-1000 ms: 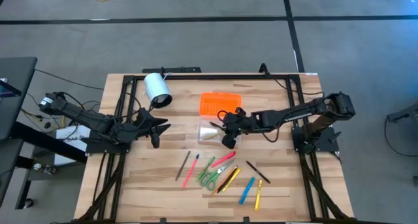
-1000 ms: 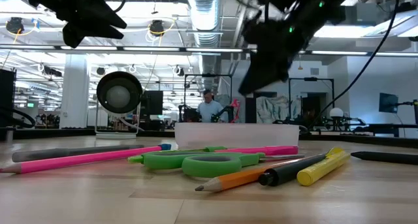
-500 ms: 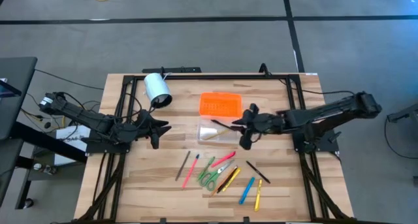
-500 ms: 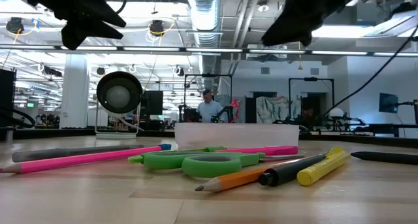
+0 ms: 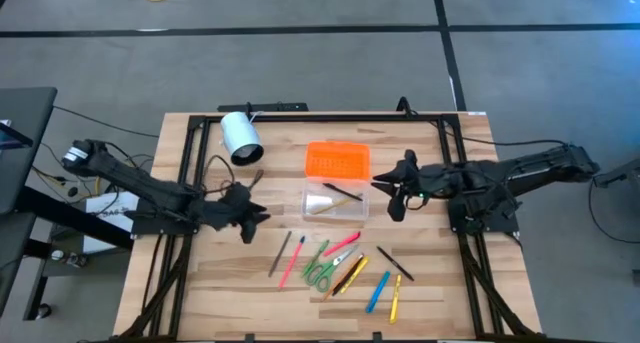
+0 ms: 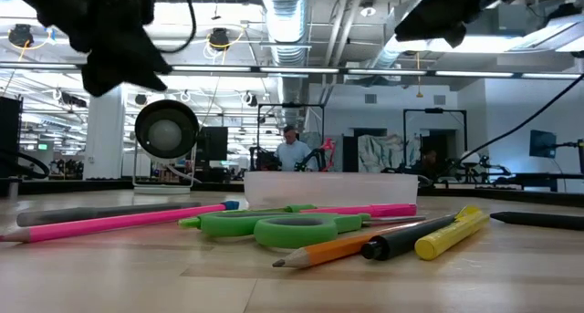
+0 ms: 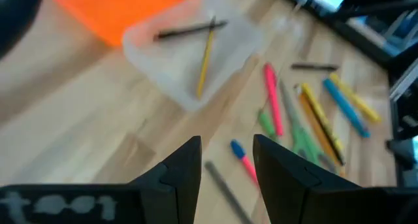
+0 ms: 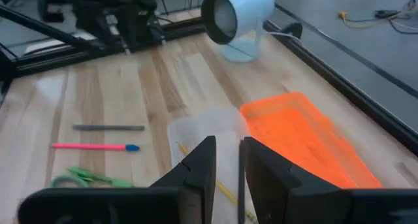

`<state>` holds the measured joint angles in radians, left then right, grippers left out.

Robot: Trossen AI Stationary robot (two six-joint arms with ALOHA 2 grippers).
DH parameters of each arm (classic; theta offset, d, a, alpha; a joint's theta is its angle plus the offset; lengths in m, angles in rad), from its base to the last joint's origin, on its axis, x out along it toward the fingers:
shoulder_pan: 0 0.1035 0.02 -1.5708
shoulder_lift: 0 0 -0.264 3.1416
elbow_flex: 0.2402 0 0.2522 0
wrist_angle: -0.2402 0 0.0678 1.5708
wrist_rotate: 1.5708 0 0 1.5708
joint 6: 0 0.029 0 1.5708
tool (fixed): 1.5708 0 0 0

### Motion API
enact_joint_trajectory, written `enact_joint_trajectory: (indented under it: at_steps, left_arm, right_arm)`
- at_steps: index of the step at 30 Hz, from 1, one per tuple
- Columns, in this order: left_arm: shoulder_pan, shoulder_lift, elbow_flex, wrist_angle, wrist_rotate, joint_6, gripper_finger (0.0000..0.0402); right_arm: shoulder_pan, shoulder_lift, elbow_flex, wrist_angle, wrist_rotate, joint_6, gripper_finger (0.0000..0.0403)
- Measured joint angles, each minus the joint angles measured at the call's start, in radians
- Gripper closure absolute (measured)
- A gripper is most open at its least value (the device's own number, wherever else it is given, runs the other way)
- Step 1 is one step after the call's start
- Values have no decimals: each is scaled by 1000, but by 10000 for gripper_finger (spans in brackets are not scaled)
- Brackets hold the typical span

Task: Pick & place school supplies into a supply box
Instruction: Put the gray pen into the orange supply box

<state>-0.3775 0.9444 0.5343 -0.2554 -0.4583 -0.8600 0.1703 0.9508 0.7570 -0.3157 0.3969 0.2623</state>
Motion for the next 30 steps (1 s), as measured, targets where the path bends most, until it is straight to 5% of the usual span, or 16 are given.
enact_joint_trajectory:
  at_steps: [9,19,30]
  left_arm:
    - [-55,267,0,218,115,-22,275]
    - [-105,509,117,228,137,-124,274]
    - [-105,682,321,-68,123,-98,274]
  right_arm:
    - [20,-45,0,-104,2,7,331]
    - [19,-51,0,-161,1,-27,331]
    - [19,-61,0,-184,-2,-53,331]
